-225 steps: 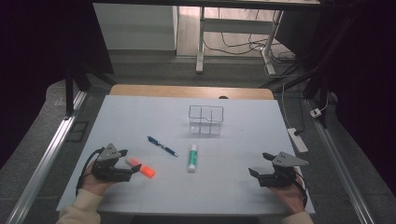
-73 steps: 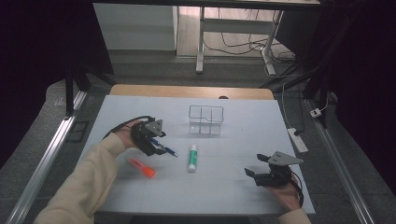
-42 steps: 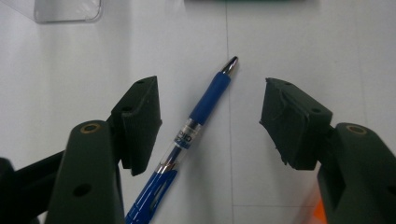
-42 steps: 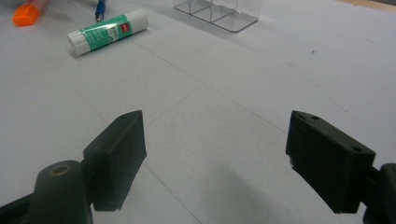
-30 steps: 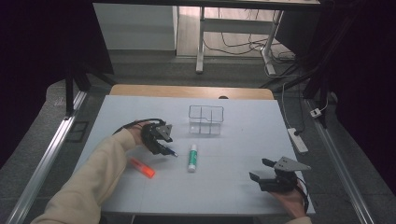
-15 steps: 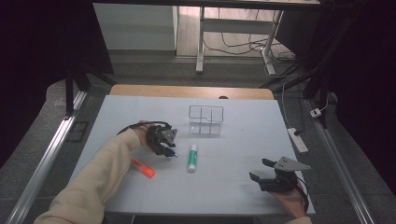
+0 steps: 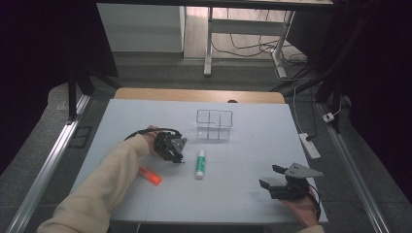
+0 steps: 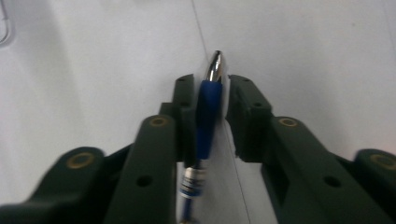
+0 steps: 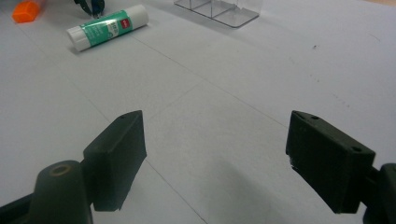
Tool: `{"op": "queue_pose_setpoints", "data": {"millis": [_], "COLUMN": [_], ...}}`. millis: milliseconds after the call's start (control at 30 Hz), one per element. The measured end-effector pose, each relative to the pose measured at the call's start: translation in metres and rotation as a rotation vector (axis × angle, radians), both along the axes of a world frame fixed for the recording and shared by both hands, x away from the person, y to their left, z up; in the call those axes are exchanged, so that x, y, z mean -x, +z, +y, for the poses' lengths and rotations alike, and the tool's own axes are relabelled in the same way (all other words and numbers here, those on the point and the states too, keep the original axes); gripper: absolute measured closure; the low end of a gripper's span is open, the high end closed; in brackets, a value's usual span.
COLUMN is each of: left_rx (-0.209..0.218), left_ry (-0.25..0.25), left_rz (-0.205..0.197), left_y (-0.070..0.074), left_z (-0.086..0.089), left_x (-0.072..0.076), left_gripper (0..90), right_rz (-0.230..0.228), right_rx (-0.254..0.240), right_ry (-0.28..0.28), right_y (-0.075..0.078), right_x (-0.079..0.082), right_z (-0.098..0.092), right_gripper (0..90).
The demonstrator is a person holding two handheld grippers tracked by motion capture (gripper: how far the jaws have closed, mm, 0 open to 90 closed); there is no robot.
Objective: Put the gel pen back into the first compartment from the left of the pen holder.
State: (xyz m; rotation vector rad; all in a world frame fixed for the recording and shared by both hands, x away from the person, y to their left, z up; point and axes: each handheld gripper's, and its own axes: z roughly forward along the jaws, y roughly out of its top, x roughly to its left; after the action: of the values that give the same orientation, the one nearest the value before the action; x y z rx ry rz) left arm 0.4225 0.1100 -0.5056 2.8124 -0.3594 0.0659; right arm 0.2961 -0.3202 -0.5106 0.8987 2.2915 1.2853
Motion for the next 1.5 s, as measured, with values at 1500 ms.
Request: {"op": "queue_pose_setpoints", "data": {"millis": [1500], "left_rx": [0.328], "left_ry": [0.326], "left_rz": [-0.142], "left_y": [0.048], "left_z": [0.056], "left_x": [0.016], "left_gripper": [79.5], "right_rz": [-0.006], "right_rx": [0.008], "right_ry": [-0.008], "right_y": [0.002], "right_x": [0.001], "right_z": [-0.002], "right_gripper": [19.7]}}
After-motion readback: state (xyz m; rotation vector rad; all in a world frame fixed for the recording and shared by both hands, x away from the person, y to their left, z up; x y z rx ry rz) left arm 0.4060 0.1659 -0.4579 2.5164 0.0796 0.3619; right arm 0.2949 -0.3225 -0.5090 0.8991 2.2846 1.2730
